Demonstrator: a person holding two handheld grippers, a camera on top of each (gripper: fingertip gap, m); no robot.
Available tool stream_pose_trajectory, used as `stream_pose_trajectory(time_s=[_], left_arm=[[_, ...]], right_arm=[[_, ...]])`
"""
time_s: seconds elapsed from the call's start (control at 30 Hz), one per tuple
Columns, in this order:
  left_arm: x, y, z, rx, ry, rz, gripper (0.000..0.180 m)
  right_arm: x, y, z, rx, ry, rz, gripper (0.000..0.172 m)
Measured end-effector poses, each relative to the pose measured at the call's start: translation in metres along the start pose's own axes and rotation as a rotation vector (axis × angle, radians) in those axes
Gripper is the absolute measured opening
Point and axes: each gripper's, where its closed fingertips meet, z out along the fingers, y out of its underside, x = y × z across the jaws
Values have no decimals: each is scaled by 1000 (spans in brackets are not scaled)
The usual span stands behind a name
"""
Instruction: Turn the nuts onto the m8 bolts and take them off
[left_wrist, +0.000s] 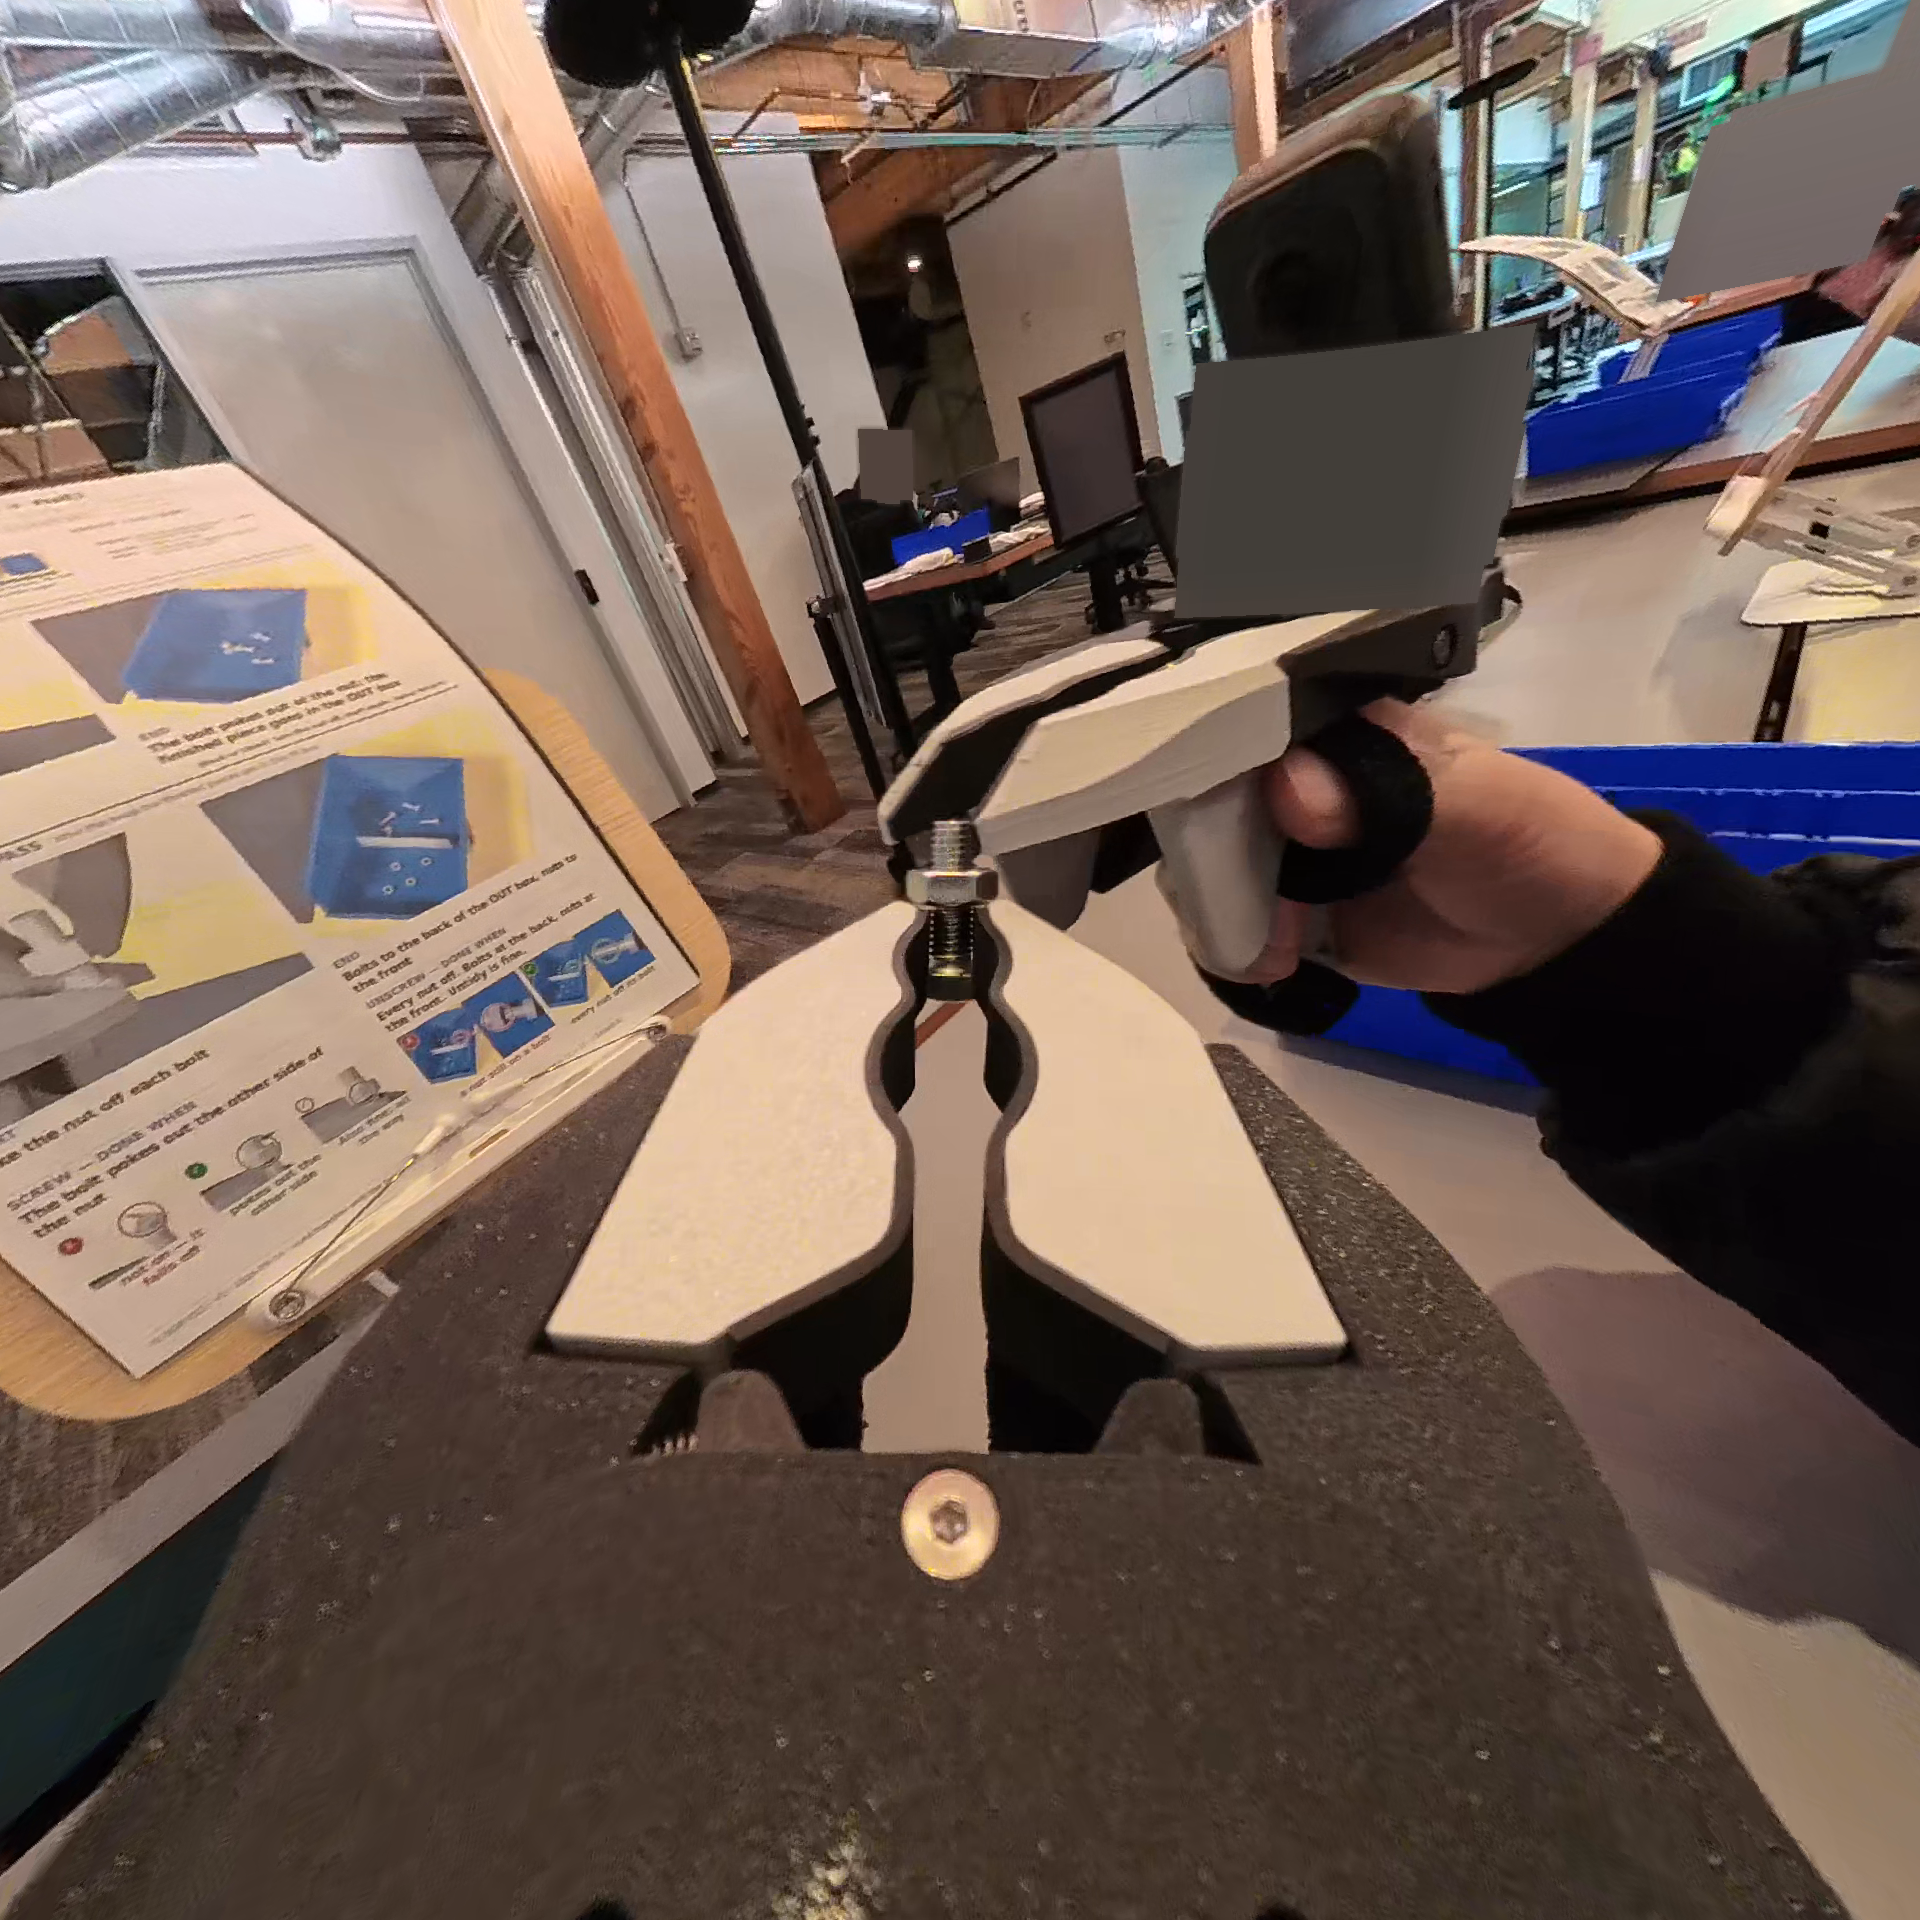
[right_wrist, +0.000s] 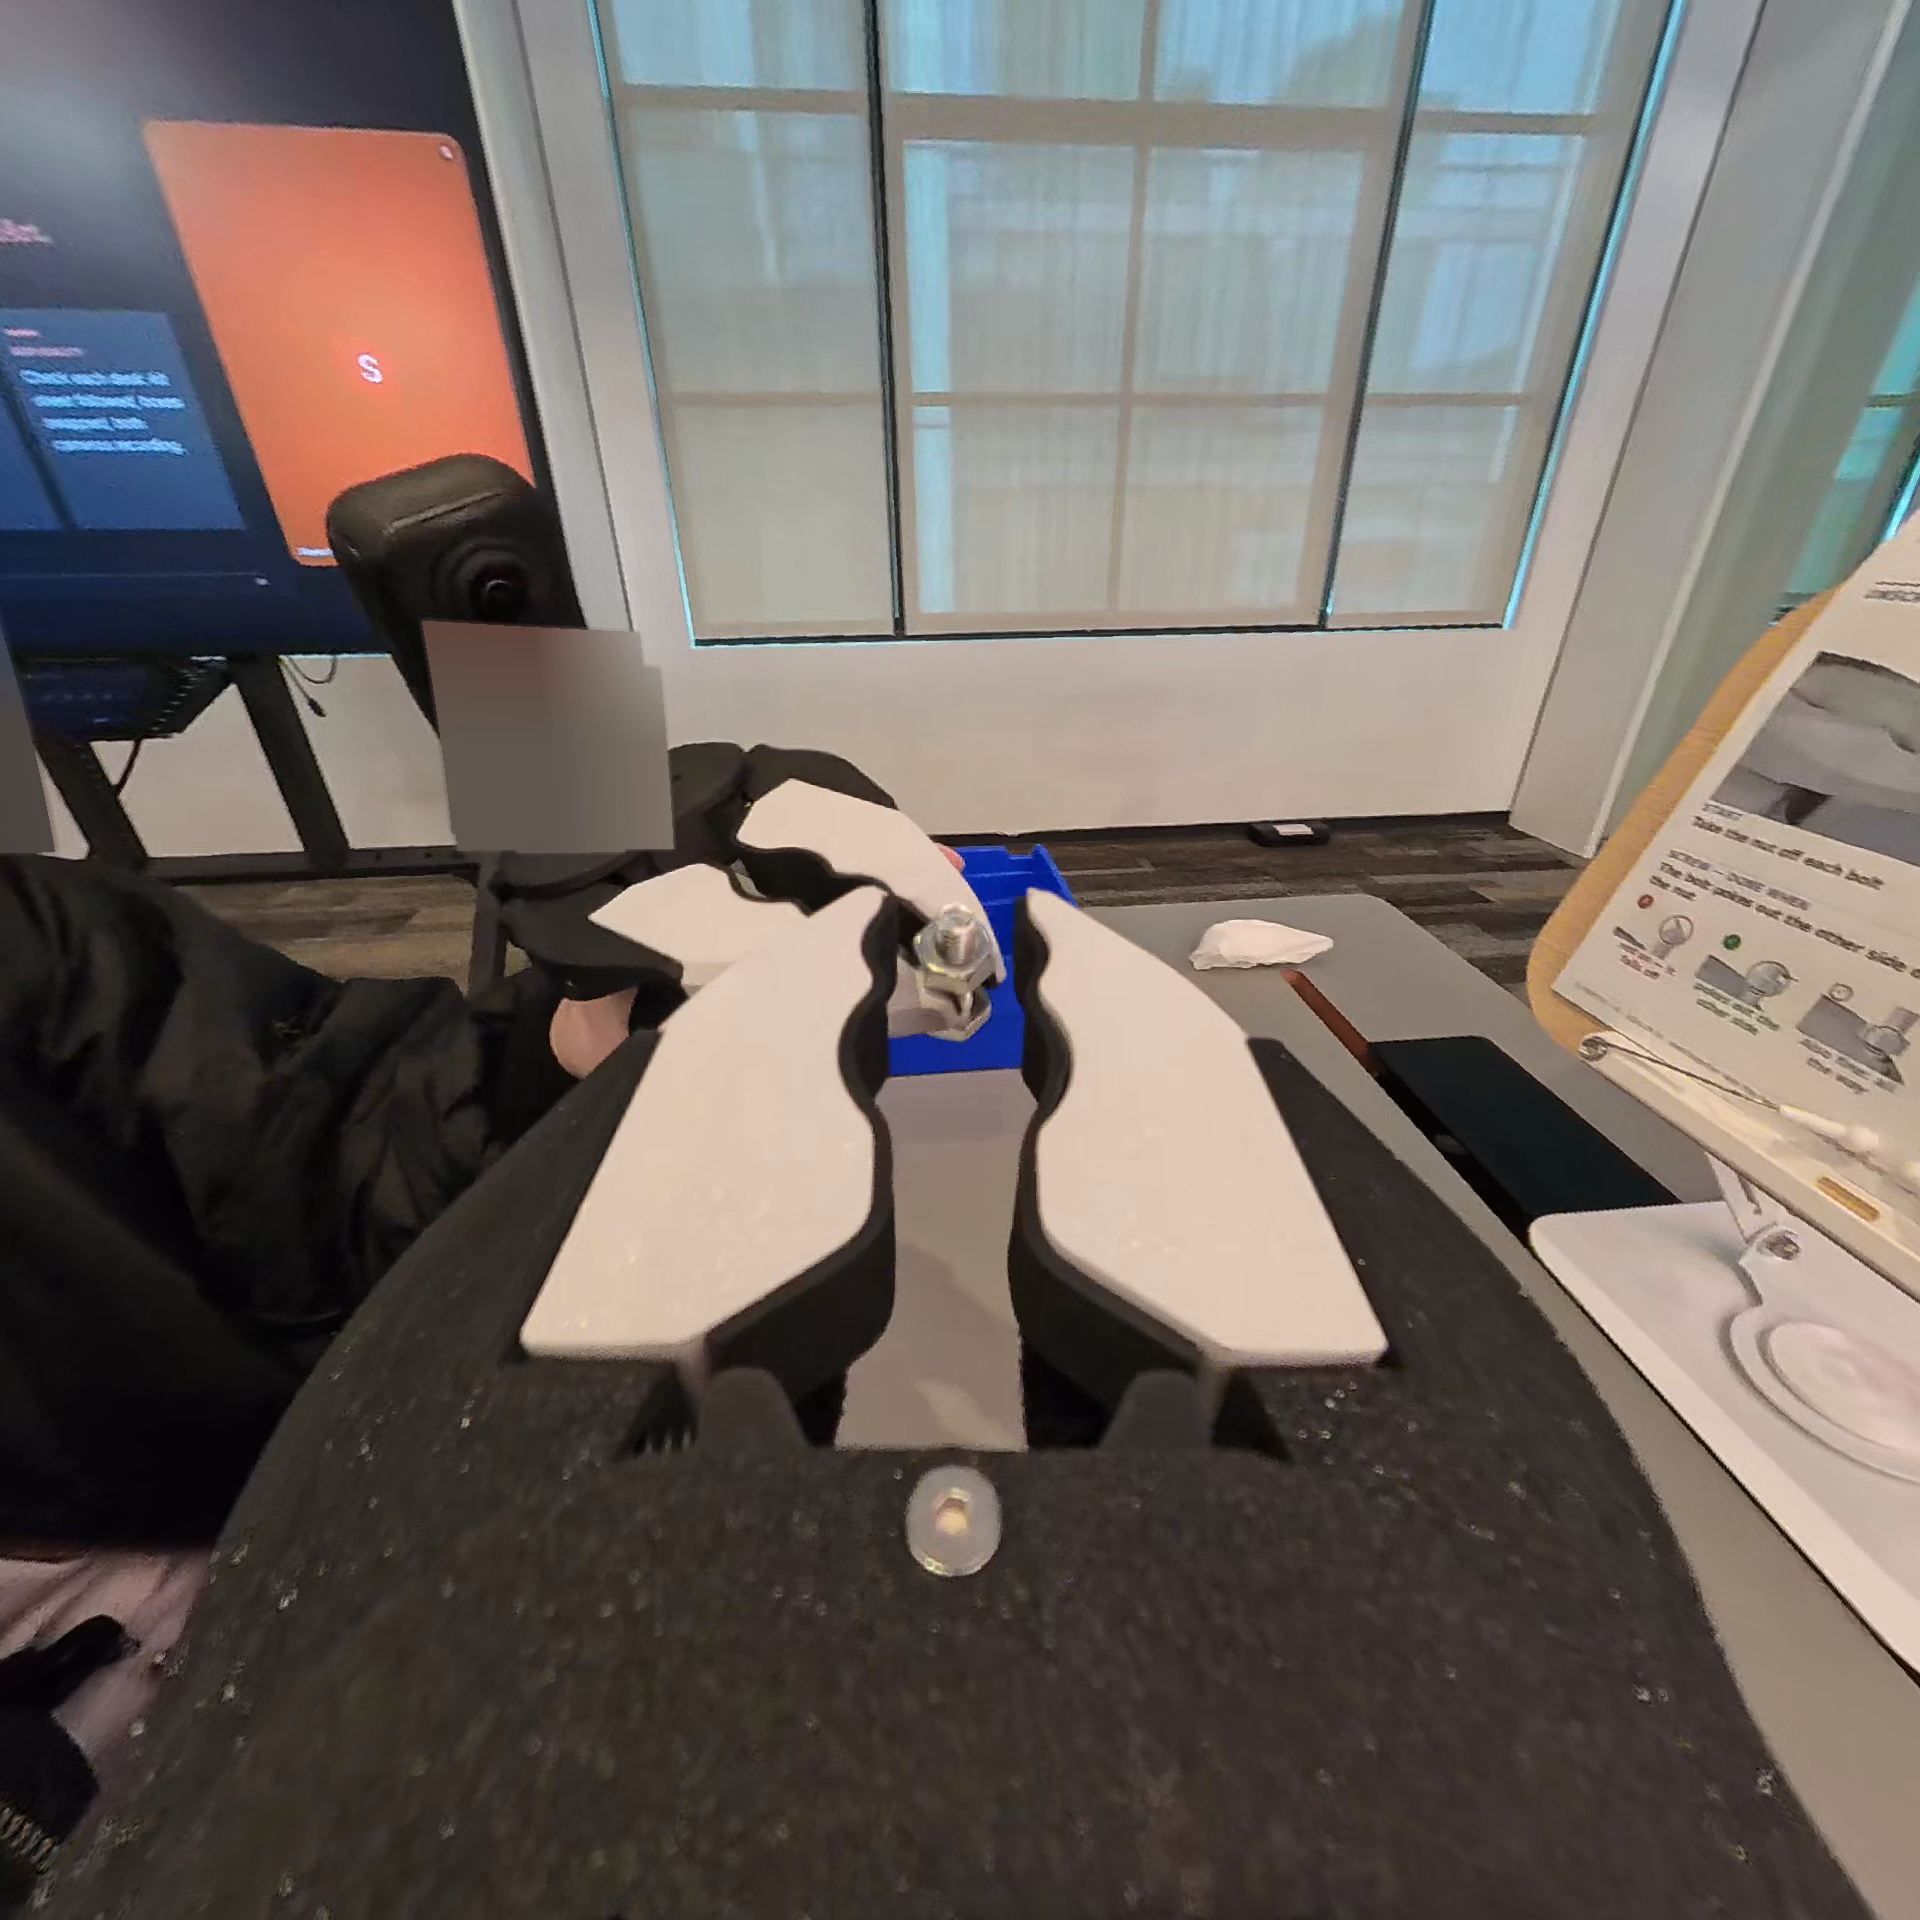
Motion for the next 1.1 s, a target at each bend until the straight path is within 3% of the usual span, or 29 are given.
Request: stream_pose_trajectory(time_s=[0.1,0.5,0.6,0.7,1.1], left_arm=[[2,-5,-3,22,26,-14,7],[0,-3,-9,51,83,-43,8],[1,0,-12,33,91,-39,30],[-2,16,-12,-78,85,-5,53],[4,27,-6,-117,104,19,33]], right_arm=[[-4,-3,1,32,-32,5,7],[-5,3,9,15,-20,-8,7],[-2,6,8,6,8,-2,7],[-2,6,7,9,6,21,7],[-6,15,10,-97,41,-71,7]])
